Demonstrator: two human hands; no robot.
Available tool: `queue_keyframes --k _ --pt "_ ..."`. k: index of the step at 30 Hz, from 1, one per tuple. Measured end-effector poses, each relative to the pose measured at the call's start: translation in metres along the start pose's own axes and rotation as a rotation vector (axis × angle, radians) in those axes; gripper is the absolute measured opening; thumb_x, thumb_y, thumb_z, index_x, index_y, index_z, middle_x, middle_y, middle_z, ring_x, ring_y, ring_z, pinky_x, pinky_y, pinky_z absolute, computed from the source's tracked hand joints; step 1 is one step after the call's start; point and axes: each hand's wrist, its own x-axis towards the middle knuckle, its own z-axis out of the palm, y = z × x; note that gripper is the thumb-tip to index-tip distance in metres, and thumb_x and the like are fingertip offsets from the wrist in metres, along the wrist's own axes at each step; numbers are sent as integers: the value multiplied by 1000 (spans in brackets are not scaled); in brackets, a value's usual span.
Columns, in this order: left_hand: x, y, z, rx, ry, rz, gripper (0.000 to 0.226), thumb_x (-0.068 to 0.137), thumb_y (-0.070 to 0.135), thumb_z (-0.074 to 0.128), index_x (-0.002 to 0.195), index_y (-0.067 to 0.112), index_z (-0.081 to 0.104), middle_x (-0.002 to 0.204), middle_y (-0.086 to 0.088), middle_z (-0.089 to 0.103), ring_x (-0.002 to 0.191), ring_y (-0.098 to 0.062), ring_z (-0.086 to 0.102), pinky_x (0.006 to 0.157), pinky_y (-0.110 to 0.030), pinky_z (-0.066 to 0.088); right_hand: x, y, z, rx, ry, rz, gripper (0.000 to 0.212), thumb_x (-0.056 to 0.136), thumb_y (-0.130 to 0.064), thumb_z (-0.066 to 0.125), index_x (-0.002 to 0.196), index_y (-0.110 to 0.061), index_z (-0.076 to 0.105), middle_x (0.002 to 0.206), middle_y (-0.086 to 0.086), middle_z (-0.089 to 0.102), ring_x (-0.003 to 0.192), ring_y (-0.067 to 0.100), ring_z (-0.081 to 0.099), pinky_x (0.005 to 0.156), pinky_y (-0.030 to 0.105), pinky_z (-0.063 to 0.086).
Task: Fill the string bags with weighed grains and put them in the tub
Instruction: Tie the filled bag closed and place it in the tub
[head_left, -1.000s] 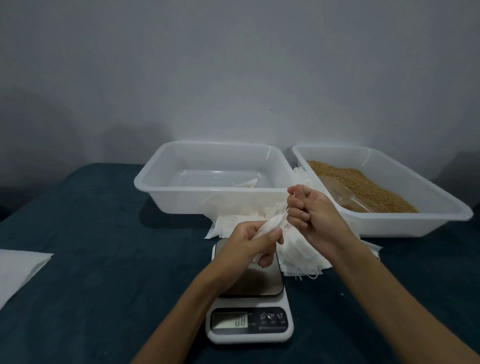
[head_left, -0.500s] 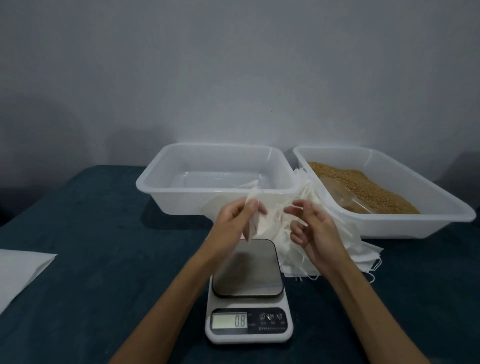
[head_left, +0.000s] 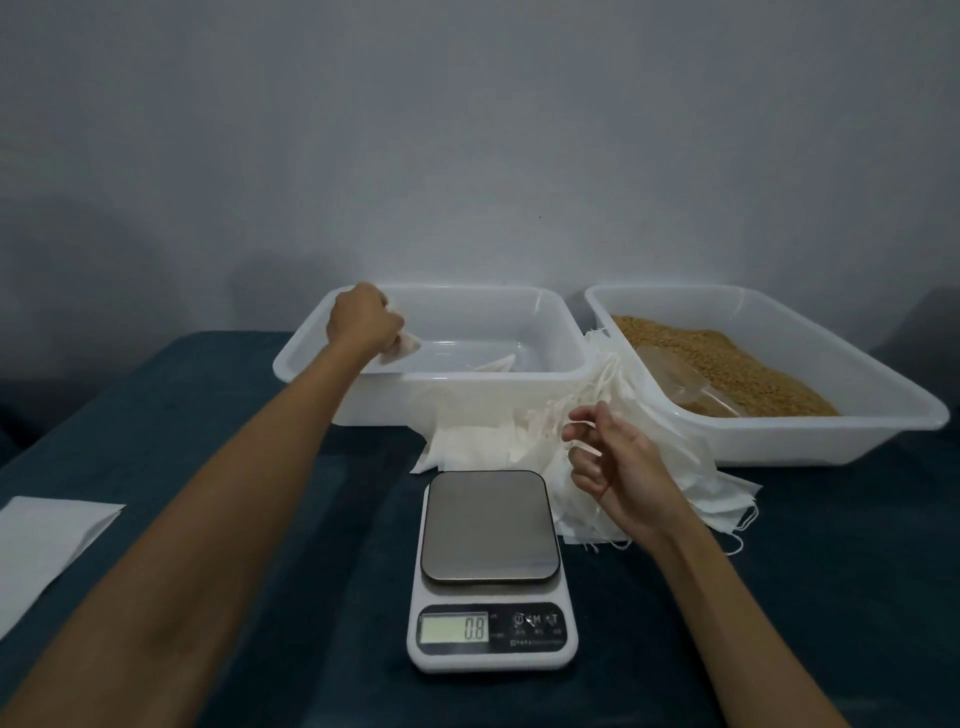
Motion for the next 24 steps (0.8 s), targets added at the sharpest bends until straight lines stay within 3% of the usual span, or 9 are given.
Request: queue_keyframes --k 2,5,8,10,12,15,18,20,24 --pt "1 -5 1 14 -57 -25 26 89 0 64 68 11 52 89 -19 73 90 -35 74 81 -45 58 0 -1 -1 11 -6 -6 31 98 -40 55 101 -11 66 85 7 65 48 9 38 42 18 35" --pt "-1 -12 6 19 -215 -70 5 96 4 64 100 5 66 102 -16 76 94 -31 74 90 -38 56 0 -5 -4 49 1 -19 29 98 -39 55 99 -13 67 84 5 64 48 7 37 41 17 33" --pt "-5 -20 12 160 -318 -35 9 97 12 67 95 5 63 100 -14 66 97 -32 61 82 -37 47 1 -8 -5 84 28 -35 30 100 -39 54 100 -12 67 85 5 64 48 7 36 41 16 34" --pt "-13 -18 15 279 -234 40 24 101 23 65 113 3 63 112 -15 64 106 -34 60 88 -41 48 0 -11 -8 132 38 -46 31 100 -40 53 97 -13 70 84 3 63 48 6 36 41 16 35" --pt "-34 -4 17 256 10 199 31 103 26 63 124 3 60 111 -15 65 106 -34 62 91 -45 51 -1 -15 -11 188 46 -48 35 102 -41 51 93 -15 73 84 1 63 47 6 36 41 16 35" --pt "-85 23 23 8 169 479 16 102 25 64 99 9 66 83 -3 62 82 -27 60 73 -37 47 -2 -18 -14 258 50 -40 35 103 -41 50 94 -16 73 83 -1 62 48 5 36 41 15 36" --pt "-133 36 39 36 -112 619 23 100 32 68 89 12 69 79 2 66 78 -23 59 73 -36 50 -2 -18 -13 293 46 -26 33 104 -41 49 95 -15 69 82 -1 60 46 5 35 39 15 34" --pt "-148 37 54 101 -260 596 26 99 40 68 98 14 73 89 1 73 89 -23 64 80 -37 52 -3 -18 -11 290 41 -23 34 104 -40 48 95 -15 67 81 -1 59 45 5 34 38 14 32" --pt "-151 40 80 154 -315 459 42 100 46 64 123 12 66 112 -4 72 106 -25 63 92 -42 52 -3 -18 -8 268 51 -10 35 103 -40 48 93 -15 70 79 -1 59 45 4 34 38 14 28"
